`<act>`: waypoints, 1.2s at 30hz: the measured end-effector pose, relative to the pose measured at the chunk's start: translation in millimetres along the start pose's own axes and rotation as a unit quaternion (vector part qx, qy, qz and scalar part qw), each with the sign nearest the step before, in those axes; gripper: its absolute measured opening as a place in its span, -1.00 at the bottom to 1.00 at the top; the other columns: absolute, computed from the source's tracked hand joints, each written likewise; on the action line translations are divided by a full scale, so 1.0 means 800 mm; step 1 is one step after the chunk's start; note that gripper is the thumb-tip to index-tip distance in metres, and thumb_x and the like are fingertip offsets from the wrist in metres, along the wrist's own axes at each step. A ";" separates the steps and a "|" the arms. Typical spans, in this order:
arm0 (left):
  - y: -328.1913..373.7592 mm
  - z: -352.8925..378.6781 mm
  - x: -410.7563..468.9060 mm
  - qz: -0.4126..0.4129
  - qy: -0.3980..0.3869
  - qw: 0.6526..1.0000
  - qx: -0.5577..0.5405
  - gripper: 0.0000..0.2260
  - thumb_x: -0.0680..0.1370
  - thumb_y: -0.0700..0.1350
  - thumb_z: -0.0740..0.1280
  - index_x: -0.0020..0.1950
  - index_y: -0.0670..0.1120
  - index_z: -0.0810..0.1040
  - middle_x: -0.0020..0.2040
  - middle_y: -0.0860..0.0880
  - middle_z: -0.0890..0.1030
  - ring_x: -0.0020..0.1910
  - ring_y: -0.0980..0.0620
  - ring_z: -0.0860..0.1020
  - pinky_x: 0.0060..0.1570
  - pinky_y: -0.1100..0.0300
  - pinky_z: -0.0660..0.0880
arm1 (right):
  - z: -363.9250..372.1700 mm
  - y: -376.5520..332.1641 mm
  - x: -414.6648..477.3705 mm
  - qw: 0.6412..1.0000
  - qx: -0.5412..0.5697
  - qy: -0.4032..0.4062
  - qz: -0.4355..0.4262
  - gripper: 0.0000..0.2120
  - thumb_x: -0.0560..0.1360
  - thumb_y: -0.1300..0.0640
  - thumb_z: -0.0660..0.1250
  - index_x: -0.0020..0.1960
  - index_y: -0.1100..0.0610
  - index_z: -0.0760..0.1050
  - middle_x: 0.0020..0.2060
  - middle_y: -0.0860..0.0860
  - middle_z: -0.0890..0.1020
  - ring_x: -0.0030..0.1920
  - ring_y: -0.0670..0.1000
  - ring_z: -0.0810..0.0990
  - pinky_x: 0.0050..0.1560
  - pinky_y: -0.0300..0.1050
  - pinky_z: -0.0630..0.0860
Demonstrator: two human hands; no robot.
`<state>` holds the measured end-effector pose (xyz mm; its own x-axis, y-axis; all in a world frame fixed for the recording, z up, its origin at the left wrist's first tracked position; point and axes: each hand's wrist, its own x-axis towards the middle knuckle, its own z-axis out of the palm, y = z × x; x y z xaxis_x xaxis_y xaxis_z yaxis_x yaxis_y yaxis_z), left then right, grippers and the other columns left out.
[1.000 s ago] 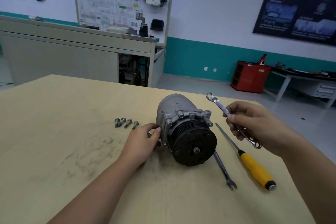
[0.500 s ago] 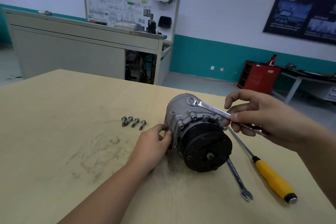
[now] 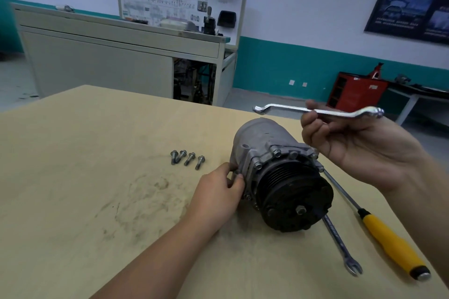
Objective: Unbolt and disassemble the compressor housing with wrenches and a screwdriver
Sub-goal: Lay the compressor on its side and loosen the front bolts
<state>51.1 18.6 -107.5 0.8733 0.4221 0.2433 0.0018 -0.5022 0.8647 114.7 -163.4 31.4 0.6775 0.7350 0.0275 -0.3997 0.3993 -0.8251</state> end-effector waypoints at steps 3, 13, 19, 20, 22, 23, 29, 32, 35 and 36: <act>0.000 0.001 0.000 0.006 0.003 1.000 0.001 -0.84 0.57 -0.06 0.22 0.11 0.07 0.52 -0.34 -0.04 0.63 -0.29 0.00 0.61 -0.27 0.24 0.42 | 0.007 0.009 0.007 0.997 -0.052 0.013 -0.054 -0.84 0.30 0.30 0.35 -0.18 0.23 0.68 -0.27 0.08 0.61 -0.31 -0.06 0.61 -0.31 -0.38 0.53; 0.000 0.002 0.001 -0.010 0.011 1.000 -0.014 -0.83 0.57 0.01 0.17 0.05 0.05 0.52 -0.31 -0.01 0.63 -0.26 0.03 0.58 -0.35 0.34 0.37 | 0.030 0.026 0.037 0.904 -0.365 0.034 -0.221 -0.71 0.44 0.03 0.21 -0.35 0.01 0.63 -0.34 -0.10 0.59 -0.27 -0.14 0.54 -0.10 -0.23 0.54; 0.005 0.001 -0.001 -0.012 0.014 1.000 -0.015 -0.77 0.59 0.06 0.13 0.06 0.02 0.53 -0.21 -0.05 0.65 -0.14 -0.05 0.59 -0.21 0.14 0.42 | 0.035 0.042 0.044 0.929 -0.247 -0.023 -0.275 -0.83 0.54 0.22 0.11 -0.12 0.12 0.47 -0.45 -0.07 0.38 -0.41 -0.10 0.33 -0.33 -0.26 0.37; 0.006 0.001 -0.001 -0.010 0.014 1.000 -0.017 -0.77 0.59 0.06 0.13 0.08 0.02 0.52 -0.19 -0.06 0.65 -0.11 -0.07 0.59 -0.22 0.14 0.40 | 0.035 0.041 0.043 0.935 -0.228 -0.014 -0.271 -0.83 0.54 0.17 0.10 -0.15 0.12 0.42 -0.47 -0.08 0.31 -0.45 -0.11 0.26 -0.39 -0.28 0.29; 0.007 0.000 -0.002 -0.007 0.015 1.000 -0.019 -0.77 0.59 0.07 0.13 0.10 0.03 0.52 -0.17 -0.09 0.65 -0.08 -0.09 0.58 -0.22 0.14 0.39 | 0.036 0.036 0.042 0.944 -0.198 -0.011 -0.265 -0.67 0.61 0.02 -0.01 -0.25 0.09 0.33 -0.50 -0.09 0.22 -0.52 -0.13 0.16 -0.51 -0.29 0.19; 0.008 0.000 -0.001 -0.006 0.014 1.000 -0.016 -0.76 0.59 0.07 0.13 0.10 0.02 0.52 -0.16 -0.10 0.65 -0.07 -0.10 0.58 -0.20 0.13 0.40 | 0.037 0.033 0.041 0.944 -0.191 -0.017 -0.267 -0.57 0.63 -0.08 -0.11 -0.31 0.08 0.27 -0.51 -0.09 0.19 -0.54 -0.13 0.13 -0.55 -0.29 0.16; 0.011 -0.002 -0.004 -0.010 0.011 1.000 -0.023 -0.66 0.58 0.16 0.08 0.10 0.01 0.53 -0.12 -0.09 0.65 -0.05 -0.10 0.60 -0.05 0.07 0.50 | 0.030 0.020 0.041 0.943 -0.137 0.015 -0.302 -0.46 0.60 -0.15 -0.23 -0.49 0.06 0.07 -0.58 -0.04 0.09 -0.59 -0.08 0.06 -0.57 -0.32 0.08; 0.010 -0.003 -0.007 0.017 0.010 1.000 0.022 -0.49 0.48 0.33 -0.04 0.04 0.02 0.52 -0.21 -0.04 0.62 -0.10 -0.07 0.58 -0.15 0.10 0.46 | 0.018 0.020 0.042 0.947 -0.084 0.062 -0.303 -0.53 0.48 -0.13 -0.07 -0.54 0.06 0.12 -0.63 -0.05 0.10 -0.62 -0.07 0.04 -0.59 -0.33 0.05; 0.011 -0.005 -0.007 0.051 -0.005 0.990 0.129 -0.20 0.24 0.51 -0.23 0.09 0.06 0.47 -0.14 0.04 0.51 -0.03 -0.01 0.52 -0.12 0.09 0.45 | 0.007 0.026 0.043 0.947 -0.045 0.089 -0.306 -0.63 0.36 -0.10 -0.01 -0.54 0.07 0.11 -0.63 -0.04 0.09 -0.61 -0.06 0.03 -0.59 -0.29 0.03; 0.011 -0.007 -0.006 0.049 -0.010 0.987 0.153 -0.15 0.19 0.52 -0.25 0.15 0.06 0.45 -0.07 0.06 0.45 0.05 0.01 0.47 -0.04 0.09 0.45 | 0.004 0.028 0.043 0.946 -0.031 0.094 -0.310 -0.64 0.34 -0.09 0.00 -0.54 0.08 0.11 -0.63 -0.04 0.09 -0.61 -0.06 0.03 -0.60 -0.28 0.03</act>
<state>44.4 16.4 -98.9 0.8864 0.3455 0.3080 0.0606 -0.7463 0.6628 127.0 -127.5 15.6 0.8699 0.2573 0.4209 0.1431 0.6849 -0.7144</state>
